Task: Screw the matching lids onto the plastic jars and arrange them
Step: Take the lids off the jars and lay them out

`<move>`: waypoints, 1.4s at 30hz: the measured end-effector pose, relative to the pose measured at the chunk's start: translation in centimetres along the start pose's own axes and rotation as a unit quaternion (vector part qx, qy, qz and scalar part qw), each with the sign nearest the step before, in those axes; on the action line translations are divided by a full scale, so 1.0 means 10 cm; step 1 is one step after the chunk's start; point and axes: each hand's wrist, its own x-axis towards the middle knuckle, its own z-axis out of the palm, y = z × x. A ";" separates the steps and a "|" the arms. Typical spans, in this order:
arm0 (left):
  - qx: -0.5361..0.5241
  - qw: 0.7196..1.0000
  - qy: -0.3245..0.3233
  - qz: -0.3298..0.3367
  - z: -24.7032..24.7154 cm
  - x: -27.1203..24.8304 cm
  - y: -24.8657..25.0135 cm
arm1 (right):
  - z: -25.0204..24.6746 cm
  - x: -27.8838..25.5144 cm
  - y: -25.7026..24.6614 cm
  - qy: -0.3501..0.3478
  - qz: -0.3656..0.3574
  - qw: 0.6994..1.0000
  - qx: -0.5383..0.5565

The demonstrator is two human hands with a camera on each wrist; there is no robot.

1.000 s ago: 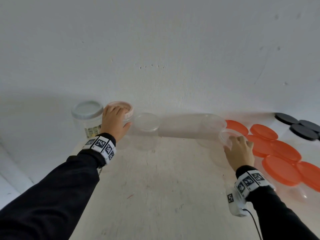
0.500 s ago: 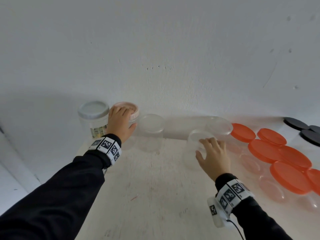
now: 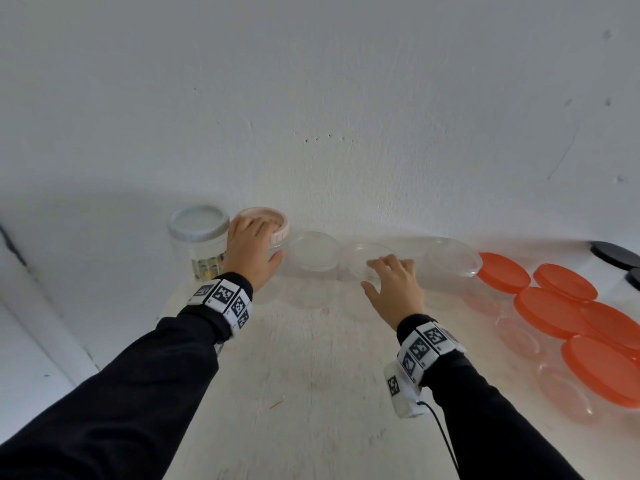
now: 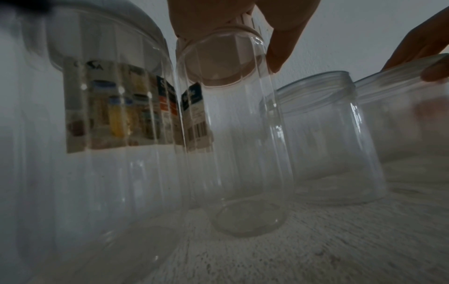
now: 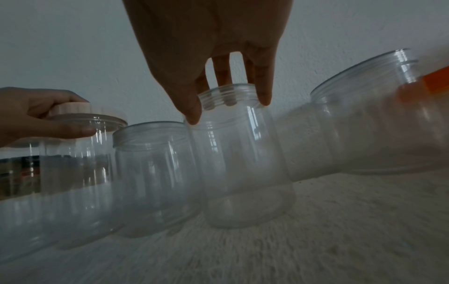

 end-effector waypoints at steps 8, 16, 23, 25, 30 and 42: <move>-0.004 1.000 0.004 -0.004 0.02 0.00 -0.01 | 0.04 0.10 -0.07 0.002 0.002 1.000 0.009; 0.001 1.000 0.016 0.003 0.05 -0.01 -0.03 | 0.05 0.12 -0.06 0.010 -0.005 1.000 0.007; 0.005 1.000 0.023 0.006 0.06 0.00 -0.04 | -0.04 0.13 0.01 -0.005 -0.010 0.999 0.052; 0.002 1.000 0.025 0.007 0.07 -0.01 -0.05 | -0.13 0.16 0.11 0.028 0.010 0.994 0.103; -0.002 0.999 0.033 0.011 0.08 0.00 -0.05 | -0.23 0.28 0.56 0.102 0.065 0.991 0.063; 0.000 0.999 0.035 0.005 0.08 0.00 -0.04 | -0.18 0.39 1.00 -0.023 0.158 0.985 -0.065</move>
